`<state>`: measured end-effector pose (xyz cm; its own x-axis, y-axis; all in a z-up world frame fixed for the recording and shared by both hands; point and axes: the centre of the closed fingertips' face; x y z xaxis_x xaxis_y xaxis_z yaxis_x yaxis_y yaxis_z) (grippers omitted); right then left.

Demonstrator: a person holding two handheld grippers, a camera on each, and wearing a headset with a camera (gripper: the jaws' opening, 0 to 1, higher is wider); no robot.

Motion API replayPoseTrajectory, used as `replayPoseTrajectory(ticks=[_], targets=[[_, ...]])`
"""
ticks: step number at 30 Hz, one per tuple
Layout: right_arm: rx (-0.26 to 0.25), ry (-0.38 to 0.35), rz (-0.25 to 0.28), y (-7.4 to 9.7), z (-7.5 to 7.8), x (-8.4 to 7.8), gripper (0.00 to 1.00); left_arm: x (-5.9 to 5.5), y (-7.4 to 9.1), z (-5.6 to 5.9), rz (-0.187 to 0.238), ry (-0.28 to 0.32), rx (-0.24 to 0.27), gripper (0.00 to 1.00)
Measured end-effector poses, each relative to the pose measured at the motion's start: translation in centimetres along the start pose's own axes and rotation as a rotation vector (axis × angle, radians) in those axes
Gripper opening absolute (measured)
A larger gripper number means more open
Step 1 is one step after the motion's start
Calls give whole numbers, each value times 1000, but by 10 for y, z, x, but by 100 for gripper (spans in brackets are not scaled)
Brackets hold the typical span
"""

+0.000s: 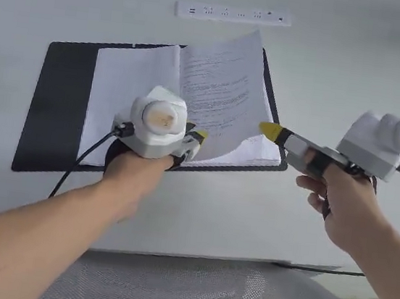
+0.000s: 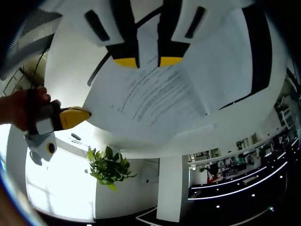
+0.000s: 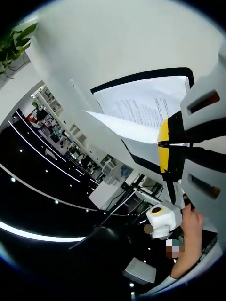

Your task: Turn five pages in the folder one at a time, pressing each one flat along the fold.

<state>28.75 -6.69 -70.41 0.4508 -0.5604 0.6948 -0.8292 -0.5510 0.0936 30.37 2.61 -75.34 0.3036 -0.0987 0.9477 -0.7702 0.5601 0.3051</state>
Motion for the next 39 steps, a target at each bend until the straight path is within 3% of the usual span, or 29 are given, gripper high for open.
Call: replayPoseTrajectory(ticks=[10, 18, 28, 39], targets=[[92, 53, -16, -22, -43, 2, 0, 13, 43, -31, 50, 56, 66, 14], [155, 73, -49, -48, -77, -12, 0, 22, 84, -60, 85, 87, 124, 14], [223, 71, -127, -81, -117, -53, 0, 23, 129, -92, 109, 112, 198, 13], [256, 82, -221, -112, -142, -101, 0, 22, 169, -118, 136, 148, 264, 13]])
Point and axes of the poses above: the centre of the closed fingertips' face, and the gripper's own axes: y roughly backward along the fingers, z roughly to its right, x roughly out of its top, and after that the axes turned 15 degrees about z, right-handed
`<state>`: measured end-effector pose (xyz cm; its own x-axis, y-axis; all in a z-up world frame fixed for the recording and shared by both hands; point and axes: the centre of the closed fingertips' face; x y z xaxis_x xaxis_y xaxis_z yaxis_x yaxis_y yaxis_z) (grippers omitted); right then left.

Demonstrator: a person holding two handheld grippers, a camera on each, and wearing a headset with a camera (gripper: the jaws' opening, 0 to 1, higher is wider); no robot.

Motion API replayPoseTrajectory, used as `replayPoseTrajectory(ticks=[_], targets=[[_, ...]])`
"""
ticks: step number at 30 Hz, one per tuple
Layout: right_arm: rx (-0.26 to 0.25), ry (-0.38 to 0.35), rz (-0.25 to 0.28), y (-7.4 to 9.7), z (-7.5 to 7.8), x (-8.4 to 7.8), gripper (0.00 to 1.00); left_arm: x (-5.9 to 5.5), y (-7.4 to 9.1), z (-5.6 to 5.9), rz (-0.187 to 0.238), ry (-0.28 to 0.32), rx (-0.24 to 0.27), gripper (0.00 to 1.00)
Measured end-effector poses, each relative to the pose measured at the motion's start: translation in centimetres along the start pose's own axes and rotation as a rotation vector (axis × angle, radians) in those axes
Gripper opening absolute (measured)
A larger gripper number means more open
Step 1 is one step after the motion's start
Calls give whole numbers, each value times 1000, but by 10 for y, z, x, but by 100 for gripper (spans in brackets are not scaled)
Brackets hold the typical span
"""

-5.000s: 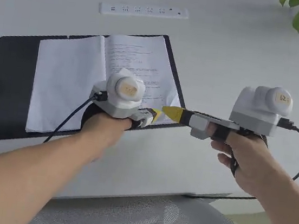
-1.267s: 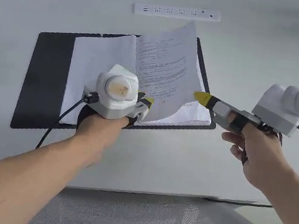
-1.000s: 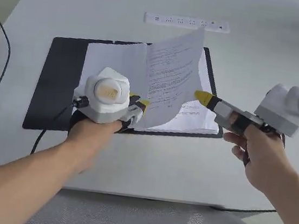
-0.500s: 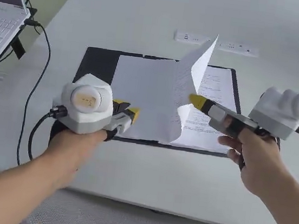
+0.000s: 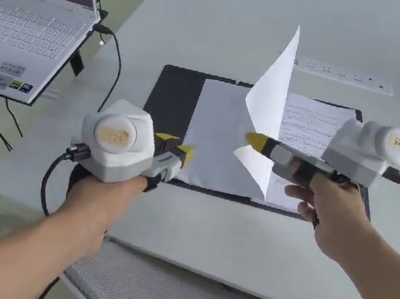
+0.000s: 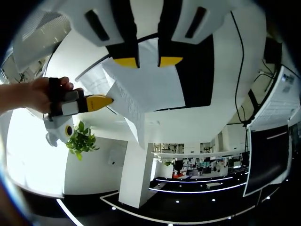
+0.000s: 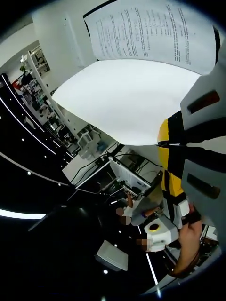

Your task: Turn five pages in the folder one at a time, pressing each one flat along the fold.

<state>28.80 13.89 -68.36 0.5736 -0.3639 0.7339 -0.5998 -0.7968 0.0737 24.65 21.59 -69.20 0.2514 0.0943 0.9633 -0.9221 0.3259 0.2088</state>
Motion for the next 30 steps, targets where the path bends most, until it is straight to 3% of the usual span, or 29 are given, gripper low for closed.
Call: replayPoseTrajectory(ticks=[13, 24, 30], targets=[[-6, -27, -125, -34, -1, -56, 0, -3, 20, -31, 10, 27, 56, 12], [-32, -49, -236, -45, -5, -102, 0, -11, 24, -32, -9, 38, 72, 12], [-64, -65, -261, -54, 19, -113, 0, -14, 18, -35, -18, 31, 70, 12]])
Point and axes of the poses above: the centre of the closed fingertips' face, and the gripper's own axes: y roughly backward along the fingers, z roughly to its right, x roughly out of its top, and after that the axes turned 15 degrees about z, right-handed
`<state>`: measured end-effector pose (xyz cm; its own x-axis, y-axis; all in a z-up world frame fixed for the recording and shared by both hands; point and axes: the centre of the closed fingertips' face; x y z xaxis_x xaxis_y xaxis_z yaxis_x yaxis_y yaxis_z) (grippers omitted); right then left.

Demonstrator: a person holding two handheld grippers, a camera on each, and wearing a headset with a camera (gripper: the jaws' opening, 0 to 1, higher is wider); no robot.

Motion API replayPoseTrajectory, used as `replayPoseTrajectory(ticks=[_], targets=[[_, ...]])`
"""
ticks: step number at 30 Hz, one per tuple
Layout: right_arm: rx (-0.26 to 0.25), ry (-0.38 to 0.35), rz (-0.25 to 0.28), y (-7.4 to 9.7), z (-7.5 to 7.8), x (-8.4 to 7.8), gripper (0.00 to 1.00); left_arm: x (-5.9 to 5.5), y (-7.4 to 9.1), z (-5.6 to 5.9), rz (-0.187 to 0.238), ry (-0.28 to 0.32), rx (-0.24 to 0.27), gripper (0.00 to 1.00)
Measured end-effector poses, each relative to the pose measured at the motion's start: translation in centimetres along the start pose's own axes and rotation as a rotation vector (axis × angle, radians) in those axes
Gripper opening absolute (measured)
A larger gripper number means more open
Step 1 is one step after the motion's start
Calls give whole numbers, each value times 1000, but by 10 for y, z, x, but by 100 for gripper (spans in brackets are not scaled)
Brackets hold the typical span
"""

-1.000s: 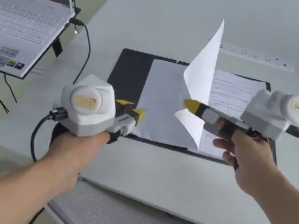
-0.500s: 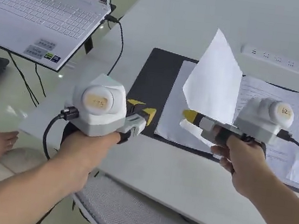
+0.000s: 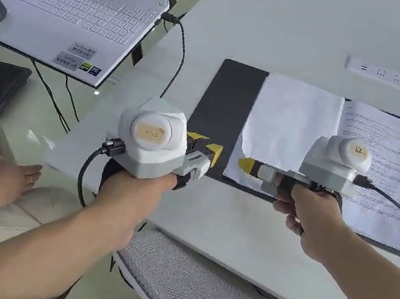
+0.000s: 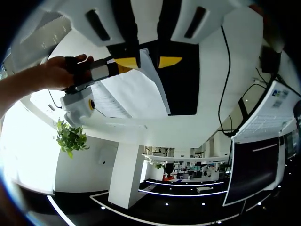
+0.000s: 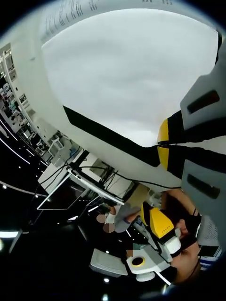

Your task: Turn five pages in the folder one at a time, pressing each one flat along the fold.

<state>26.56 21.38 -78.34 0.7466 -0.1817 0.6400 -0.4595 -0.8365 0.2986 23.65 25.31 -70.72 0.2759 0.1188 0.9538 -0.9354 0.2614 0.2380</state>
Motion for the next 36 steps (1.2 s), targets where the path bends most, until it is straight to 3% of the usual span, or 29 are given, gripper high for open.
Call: replayPoseTrajectory(ticks=[5, 7, 11, 16, 24, 28, 32, 36], targets=[[-15, -38, -9, -7, 14, -6, 1, -6, -6, 0, -18, -5, -4, 11], [-16, -48, -7, -9, 17, -8, 7, -8, -9, 0, -23, -4, -4, 11], [-4, -53, 0, -9, 16, -9, 10, -12, -16, 1, -37, -15, -13, 11], [18, -92, 46, -2, 16, 2, 8, -18, -27, 4, -53, -22, -24, 11], [12, -155, 142, 19, 32, 40, 7, -38, -46, 18, -97, -42, -60, 9], [-1, -157, 182, 29, 47, 64, 4, -53, -59, 26, -133, -57, -84, 8], [-17, -181, 209, 38, 62, 83, 4, -61, -68, 32, -140, -60, -98, 7], [-22, -233, 236, 43, 74, 95, 2, -71, -73, 31, -161, -56, -91, 4]])
Point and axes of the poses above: the centre of the closed fingertips' face, and the gripper's own axes: y roughly backward along the fingers, z roughly to its right, x roughly out of its top, and after that the axes turned 15 degrees about z, right-handed
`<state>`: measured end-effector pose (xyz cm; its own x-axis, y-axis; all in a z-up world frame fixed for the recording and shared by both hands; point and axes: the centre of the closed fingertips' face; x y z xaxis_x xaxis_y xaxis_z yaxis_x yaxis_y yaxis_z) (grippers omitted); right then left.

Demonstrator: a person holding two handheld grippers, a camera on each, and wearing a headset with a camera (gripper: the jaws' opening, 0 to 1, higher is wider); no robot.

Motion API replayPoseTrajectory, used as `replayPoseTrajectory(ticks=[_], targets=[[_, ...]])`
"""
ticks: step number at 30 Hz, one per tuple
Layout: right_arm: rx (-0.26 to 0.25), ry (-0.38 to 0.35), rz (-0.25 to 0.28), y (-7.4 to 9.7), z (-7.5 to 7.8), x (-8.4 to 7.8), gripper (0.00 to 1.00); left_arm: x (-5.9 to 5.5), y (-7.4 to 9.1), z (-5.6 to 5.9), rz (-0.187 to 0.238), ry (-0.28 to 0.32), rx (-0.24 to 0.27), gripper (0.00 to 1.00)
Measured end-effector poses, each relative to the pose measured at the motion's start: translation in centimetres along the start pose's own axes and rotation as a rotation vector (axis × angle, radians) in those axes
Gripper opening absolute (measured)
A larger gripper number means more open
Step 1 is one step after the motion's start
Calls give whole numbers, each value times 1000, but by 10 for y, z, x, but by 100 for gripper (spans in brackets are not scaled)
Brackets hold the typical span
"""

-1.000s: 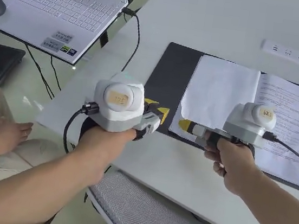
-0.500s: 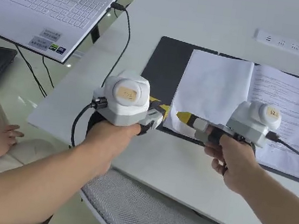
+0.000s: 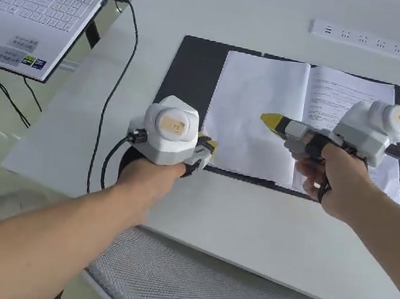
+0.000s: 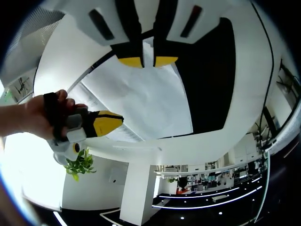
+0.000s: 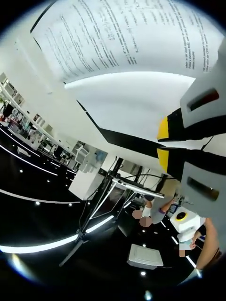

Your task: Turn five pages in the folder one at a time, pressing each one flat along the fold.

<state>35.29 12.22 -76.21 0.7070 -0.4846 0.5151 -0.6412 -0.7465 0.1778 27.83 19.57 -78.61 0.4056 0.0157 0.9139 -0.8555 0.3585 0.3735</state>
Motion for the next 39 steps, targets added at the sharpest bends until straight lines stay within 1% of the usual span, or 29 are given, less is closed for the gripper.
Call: replayPoseTrajectory(ticks=[3, 5, 7, 9, 12, 14, 16, 19, 22, 26, 28, 29, 30, 31, 33, 34, 35, 37, 39], targets=[[-8, -31, 1, -1, 10, 8, 2, -6, -3, -2, -12, 15, 14, 0], [-17, -45, -8, -2, 17, 12, 1, -9, -4, -3, -18, 23, 24, 0], [-13, -53, -17, -3, 19, 15, 0, -11, -5, -5, -22, 31, 36, 0], [-18, -63, -28, -6, 25, 20, 0, -14, -5, -7, -23, 41, 50, 0], [-23, -81, -42, -9, 28, 23, 0, -19, -4, -7, -29, 48, 57, 0], [-23, -85, -57, -11, 30, 24, 0, -18, -4, -7, -14, 55, 66, 0], [-35, -83, -71, -12, 34, 25, 0, -18, -5, -8, -10, 53, 69, 0], [-50, -93, -80, -14, 41, 26, 0, -18, -6, -9, -11, 61, 74, 0], [-67, -111, -78, -16, 47, 29, 0, -20, -8, -11, -11, 63, 75, 0], [-88, -105, -95, -19, 53, 28, 0, -23, -13, -14, -10, 61, 75, 0], [-95, -108, -93, -20, 57, 29, 0, -24, -14, -16, -8, 64, 76, 0], [-95, -168, -93, -21, 54, 29, 0, -24, -15, -16, -8, 64, 78, 0], [-94, -189, -85, -23, 55, 31, 0, -25, -15, -16, -9, 61, 79, 0], [-96, -172, -85, -24, 58, 33, 0, -25, -15, -16, -10, 61, 80, 0], [-95, -199, -86, -28, 58, 36, 0, -26, -16, -16, -11, 53, 80, 0], [-95, -196, -81, -30, 60, 38, 0, -26, -16, -16, -12, 49, 79, 0], [-95, -196, -74, -32, 60, 41, 0, -26, -17, -16, -13, 37, 76, 0], [-98, -210, -54, -39, 62, 49, 0, -27, -17, -17, -16, 31, 78, 0], [-110, -201, -27, -43, 65, 56, 0, -27, -17, -17, -14, 30, 81, 0]])
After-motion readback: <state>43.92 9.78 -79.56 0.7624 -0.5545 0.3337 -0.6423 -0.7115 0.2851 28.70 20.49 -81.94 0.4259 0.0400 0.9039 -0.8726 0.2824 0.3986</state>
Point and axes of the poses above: the centre of the closed fingertips' face, and the gripper's own axes: y roughly backward along the fingers, z roughly to its right, x roughly out of its top, and after that the axes turned 15 degrees about z, right-handed
